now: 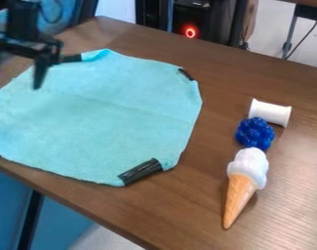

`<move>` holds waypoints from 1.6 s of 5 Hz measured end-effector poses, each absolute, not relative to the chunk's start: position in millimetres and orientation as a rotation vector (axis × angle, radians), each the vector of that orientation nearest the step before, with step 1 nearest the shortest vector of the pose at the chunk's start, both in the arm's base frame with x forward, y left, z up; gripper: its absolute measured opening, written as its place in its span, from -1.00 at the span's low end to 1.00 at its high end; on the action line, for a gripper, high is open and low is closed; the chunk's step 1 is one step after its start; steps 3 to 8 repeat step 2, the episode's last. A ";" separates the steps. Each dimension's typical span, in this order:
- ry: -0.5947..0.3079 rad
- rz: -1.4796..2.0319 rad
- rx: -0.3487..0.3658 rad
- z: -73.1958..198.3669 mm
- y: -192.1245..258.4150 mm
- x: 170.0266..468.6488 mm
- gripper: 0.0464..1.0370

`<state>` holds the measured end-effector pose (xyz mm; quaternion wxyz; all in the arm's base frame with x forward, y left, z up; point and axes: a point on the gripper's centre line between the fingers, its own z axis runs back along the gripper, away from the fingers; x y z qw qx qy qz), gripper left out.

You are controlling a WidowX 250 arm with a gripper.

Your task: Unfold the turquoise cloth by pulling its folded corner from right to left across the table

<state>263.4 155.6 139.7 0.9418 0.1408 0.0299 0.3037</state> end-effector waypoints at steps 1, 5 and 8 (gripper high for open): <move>-0.010 0.546 0.267 149.7 143.0 291.9 0.92; -0.089 0.325 0.237 147.1 105.3 336.6 0.92; -0.089 0.325 0.237 147.1 105.3 336.6 0.92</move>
